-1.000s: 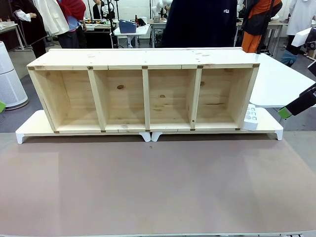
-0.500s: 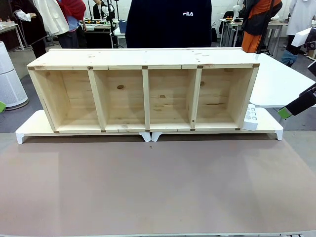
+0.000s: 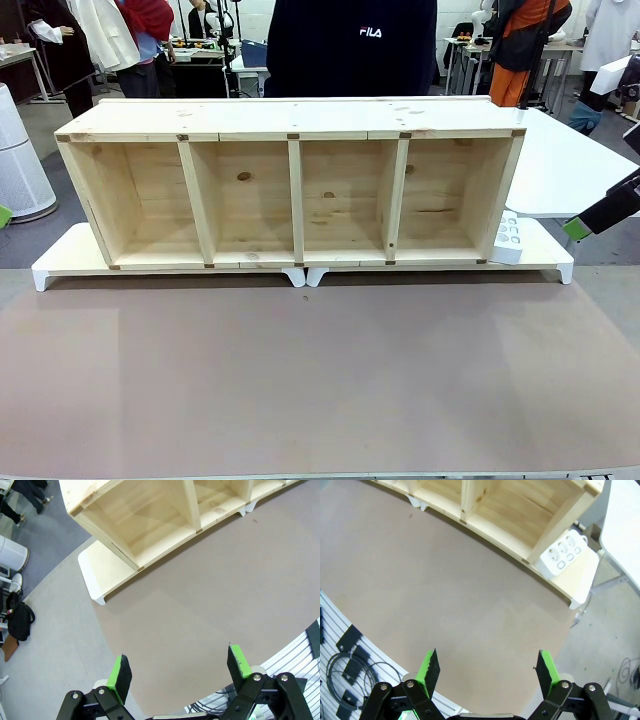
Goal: Perform cable management.
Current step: When the cord part of the Power Cable appears at the lower middle area of the table and stops, grasp the cord part of the Power Cable.
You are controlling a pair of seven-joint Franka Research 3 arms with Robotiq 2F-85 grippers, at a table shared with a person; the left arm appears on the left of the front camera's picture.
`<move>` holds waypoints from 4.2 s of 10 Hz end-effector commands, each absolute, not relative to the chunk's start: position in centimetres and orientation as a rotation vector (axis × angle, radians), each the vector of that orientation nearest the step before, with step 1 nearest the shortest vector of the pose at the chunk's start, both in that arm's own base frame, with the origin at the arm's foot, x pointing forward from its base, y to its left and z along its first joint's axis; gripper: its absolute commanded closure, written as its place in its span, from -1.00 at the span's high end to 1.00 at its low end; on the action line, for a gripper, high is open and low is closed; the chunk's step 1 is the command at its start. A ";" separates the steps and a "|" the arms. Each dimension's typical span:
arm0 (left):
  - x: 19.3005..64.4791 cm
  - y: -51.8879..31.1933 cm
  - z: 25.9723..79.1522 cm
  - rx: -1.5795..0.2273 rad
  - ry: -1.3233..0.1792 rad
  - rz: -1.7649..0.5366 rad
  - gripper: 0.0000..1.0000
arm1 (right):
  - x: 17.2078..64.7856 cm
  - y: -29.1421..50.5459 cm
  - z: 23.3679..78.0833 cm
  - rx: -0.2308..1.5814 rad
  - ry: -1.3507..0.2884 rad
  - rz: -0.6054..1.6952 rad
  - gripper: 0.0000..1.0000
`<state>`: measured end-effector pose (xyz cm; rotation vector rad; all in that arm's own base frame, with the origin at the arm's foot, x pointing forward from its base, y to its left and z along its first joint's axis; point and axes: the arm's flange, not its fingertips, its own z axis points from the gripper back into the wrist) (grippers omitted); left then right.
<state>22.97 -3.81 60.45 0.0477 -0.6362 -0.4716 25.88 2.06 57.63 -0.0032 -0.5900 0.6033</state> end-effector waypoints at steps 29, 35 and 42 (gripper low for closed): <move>23.1 -4.0 60.6 0.043 -0.648 -0.474 1.00 | 26.3 2.2 57.6 -0.005 -0.598 0.600 1.00; 23.1 -4.0 60.6 0.043 -0.648 -0.474 1.00 | 26.3 2.2 57.6 -0.005 -0.598 0.600 1.00; 23.1 -4.0 60.6 0.043 -0.648 -0.474 1.00 | 26.3 2.2 57.6 -0.005 -0.598 0.600 1.00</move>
